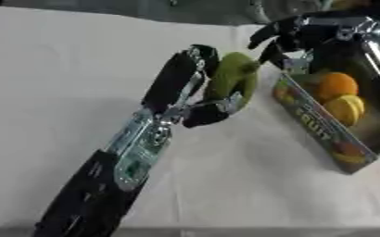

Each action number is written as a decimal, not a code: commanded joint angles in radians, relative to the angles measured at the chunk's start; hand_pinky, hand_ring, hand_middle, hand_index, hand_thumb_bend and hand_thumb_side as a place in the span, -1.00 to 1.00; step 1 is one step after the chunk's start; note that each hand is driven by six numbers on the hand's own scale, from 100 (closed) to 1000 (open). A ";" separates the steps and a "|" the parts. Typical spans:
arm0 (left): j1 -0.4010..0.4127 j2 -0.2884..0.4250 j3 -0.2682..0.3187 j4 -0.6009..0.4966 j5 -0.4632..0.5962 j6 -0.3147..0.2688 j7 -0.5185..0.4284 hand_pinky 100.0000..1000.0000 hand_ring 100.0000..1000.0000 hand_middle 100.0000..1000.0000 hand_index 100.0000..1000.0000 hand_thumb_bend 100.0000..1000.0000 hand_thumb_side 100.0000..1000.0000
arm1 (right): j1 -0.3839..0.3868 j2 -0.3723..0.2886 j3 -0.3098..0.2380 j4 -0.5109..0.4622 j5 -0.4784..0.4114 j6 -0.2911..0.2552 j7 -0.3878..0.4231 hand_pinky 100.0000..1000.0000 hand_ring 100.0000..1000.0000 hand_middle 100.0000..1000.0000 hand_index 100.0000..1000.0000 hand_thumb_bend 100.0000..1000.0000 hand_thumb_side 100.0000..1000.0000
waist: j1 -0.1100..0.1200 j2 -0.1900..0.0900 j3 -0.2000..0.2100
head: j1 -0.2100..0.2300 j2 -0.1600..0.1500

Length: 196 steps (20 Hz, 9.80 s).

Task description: Pick up the objects with one hand, pass them to the other hand, and then place them into the box on the other side of the table.

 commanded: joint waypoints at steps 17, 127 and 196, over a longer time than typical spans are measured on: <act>-0.047 -0.034 0.012 0.020 -0.023 -0.007 0.023 -0.17 -0.18 -0.35 -0.52 -1.00 -0.40 | -0.082 -0.039 0.049 0.011 -0.044 0.022 0.005 0.75 0.48 0.72 0.83 -1.00 -0.98 | -0.026 0.001 0.048 | -0.014 0.005; -0.179 -0.054 0.043 0.137 -0.291 0.002 0.077 -0.12 -0.14 -0.27 -0.44 -1.00 -0.56 | -0.055 -0.037 0.028 0.001 -0.182 0.070 0.005 0.04 -0.44 -0.79 -0.68 -1.00 -0.34 | -0.057 0.041 0.041 | 0.004 0.005; -0.071 0.095 0.056 -0.001 -0.227 0.171 0.149 0.30 0.35 0.24 0.59 0.87 0.94 | 0.069 -0.129 -0.167 0.028 -0.313 0.174 -0.202 -0.37 -0.94 -1.00 -1.00 -1.00 -0.89 | -0.035 0.034 0.019 | 0.059 0.005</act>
